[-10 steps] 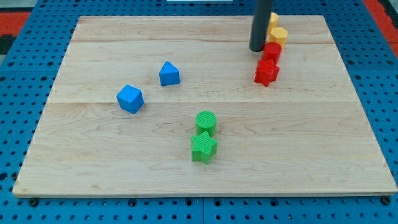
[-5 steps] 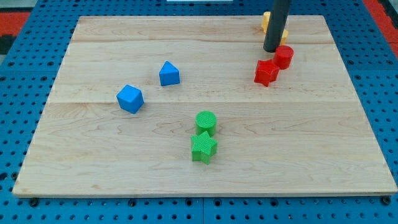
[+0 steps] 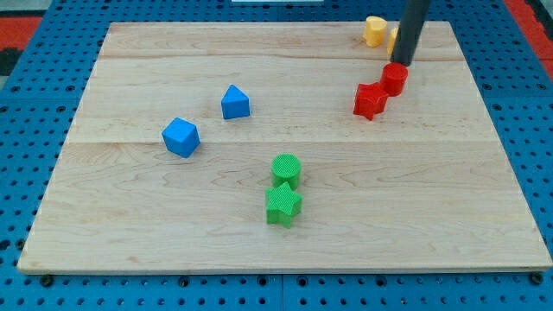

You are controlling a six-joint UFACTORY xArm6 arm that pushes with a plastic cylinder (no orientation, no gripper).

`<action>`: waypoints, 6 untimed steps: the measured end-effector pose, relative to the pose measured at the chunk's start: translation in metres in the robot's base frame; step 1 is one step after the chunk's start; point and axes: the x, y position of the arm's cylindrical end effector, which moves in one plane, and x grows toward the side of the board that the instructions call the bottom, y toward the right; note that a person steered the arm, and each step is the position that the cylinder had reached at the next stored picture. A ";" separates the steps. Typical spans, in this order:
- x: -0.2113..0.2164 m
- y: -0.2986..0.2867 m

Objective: Push the red blocks towards the center of the board

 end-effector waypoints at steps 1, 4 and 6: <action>0.042 -0.032; 0.119 -0.006; 0.140 -0.129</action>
